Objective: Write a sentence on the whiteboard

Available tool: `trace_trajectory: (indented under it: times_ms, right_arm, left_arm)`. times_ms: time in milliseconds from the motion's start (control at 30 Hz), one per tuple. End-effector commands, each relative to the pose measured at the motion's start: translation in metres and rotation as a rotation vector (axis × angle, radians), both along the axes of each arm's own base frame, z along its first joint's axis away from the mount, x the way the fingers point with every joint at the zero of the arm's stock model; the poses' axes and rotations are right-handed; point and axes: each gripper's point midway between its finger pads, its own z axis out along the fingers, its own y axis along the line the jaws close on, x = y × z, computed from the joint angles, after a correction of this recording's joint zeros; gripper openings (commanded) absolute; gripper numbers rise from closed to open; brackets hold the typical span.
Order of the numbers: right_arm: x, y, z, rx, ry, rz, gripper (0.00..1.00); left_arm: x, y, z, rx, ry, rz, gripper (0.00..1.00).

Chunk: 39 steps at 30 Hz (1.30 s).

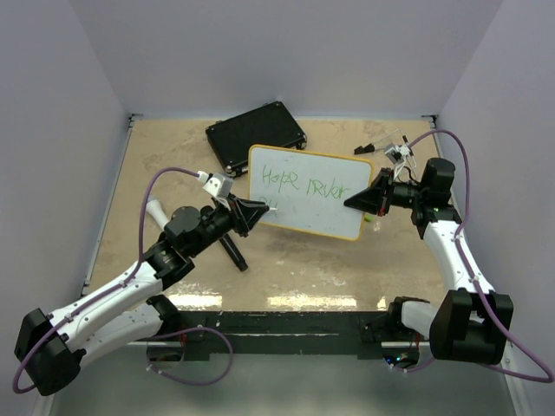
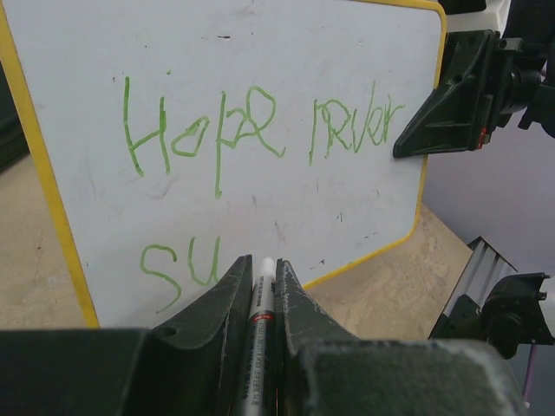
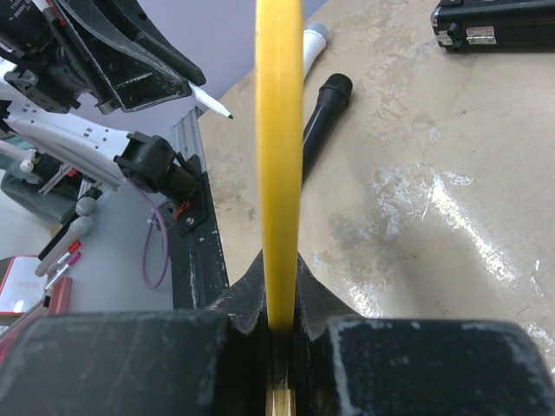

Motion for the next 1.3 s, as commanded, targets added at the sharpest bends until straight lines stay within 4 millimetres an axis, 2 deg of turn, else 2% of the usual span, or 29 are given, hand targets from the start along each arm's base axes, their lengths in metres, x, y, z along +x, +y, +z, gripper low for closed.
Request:
trace_trajectory:
  times_ms: [0, 433, 633, 1033, 1267]
  right_arm:
    - [-0.012, 0.003, 0.023, 0.009, -0.106, 0.059, 0.00]
    - [-0.012, 0.003, 0.022, 0.010, -0.100, 0.062, 0.00]
    - [-0.011, 0.003, 0.022, 0.011, -0.100, 0.060, 0.00]
    - [-0.012, 0.003, 0.022, 0.011, -0.103, 0.063, 0.00]
    - [-0.011, 0.003, 0.021, 0.010, -0.100, 0.062, 0.00]
  left_arm:
    - [0.000, 0.001, 0.021, -0.057, -0.036, 0.005, 0.00]
    - [0.000, 0.005, 0.015, -0.069, -0.032, 0.026, 0.00]
    - [0.008, 0.006, 0.017, -0.082, -0.041, 0.061, 0.00]
    - [0.026, -0.007, 0.018, -0.058, -0.050, 0.069, 0.00]
    - [0.028, -0.010, 0.022, -0.068, -0.062, 0.068, 0.00]
